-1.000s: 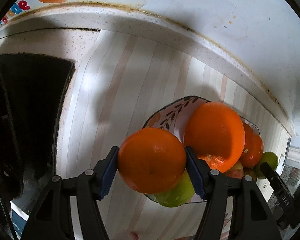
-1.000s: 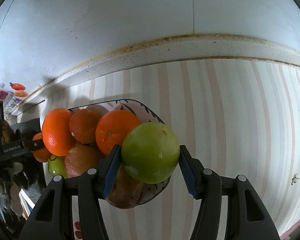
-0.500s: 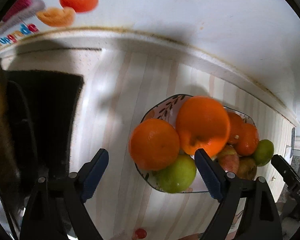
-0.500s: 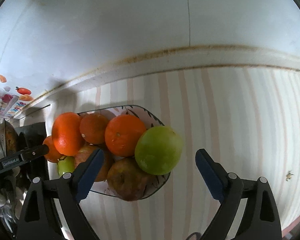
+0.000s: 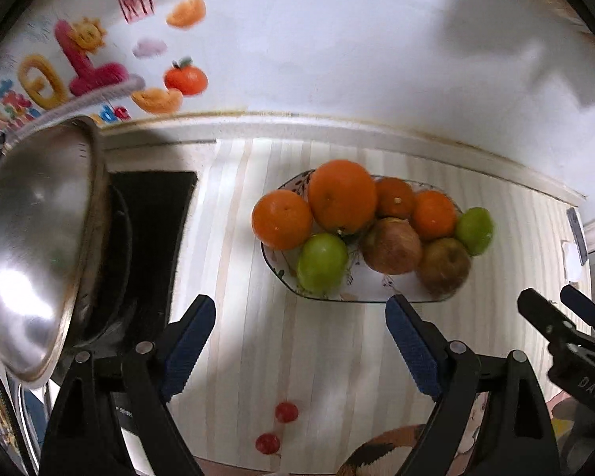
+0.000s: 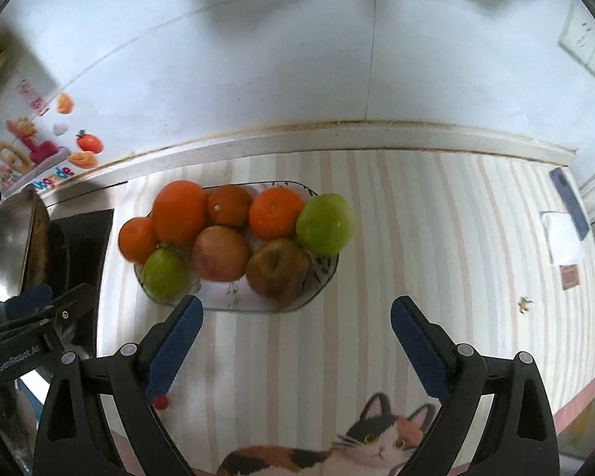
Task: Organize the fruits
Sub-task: 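Move both open grippers toward the two cherry tomatoes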
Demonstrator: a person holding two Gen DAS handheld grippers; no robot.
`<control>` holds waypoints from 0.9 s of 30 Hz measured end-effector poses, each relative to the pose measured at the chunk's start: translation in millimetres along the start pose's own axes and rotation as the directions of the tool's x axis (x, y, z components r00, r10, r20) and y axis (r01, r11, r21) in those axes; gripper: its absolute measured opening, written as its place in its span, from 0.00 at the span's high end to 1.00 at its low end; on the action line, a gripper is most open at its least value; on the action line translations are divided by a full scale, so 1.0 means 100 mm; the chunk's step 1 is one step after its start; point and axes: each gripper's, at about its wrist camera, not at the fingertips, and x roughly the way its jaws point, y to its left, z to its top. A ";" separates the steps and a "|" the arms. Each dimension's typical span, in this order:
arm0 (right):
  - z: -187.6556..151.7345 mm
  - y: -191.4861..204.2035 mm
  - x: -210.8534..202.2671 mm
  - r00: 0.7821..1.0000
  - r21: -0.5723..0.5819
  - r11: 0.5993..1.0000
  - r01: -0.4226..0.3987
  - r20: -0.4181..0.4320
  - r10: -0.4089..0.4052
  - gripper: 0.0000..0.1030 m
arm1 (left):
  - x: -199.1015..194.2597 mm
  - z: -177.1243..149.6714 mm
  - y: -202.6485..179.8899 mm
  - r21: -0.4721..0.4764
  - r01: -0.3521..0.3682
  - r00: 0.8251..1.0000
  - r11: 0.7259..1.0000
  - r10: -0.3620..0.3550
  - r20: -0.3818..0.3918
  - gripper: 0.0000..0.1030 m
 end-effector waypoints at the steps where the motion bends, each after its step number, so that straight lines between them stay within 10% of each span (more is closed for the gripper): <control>1: -0.05 0.01 -0.07 1.000 -0.004 1.000 0.010 0.013 -0.010 0.05 | -0.06 -0.03 -0.03 0.005 -0.003 1.000 1.000 0.003 0.013 0.15; 27: -1.05 0.22 -1.76 0.973 -0.013 1.000 0.003 0.229 0.000 0.05 | -1.59 -0.91 -0.10 0.082 0.062 0.963 0.995 -0.081 0.256 0.15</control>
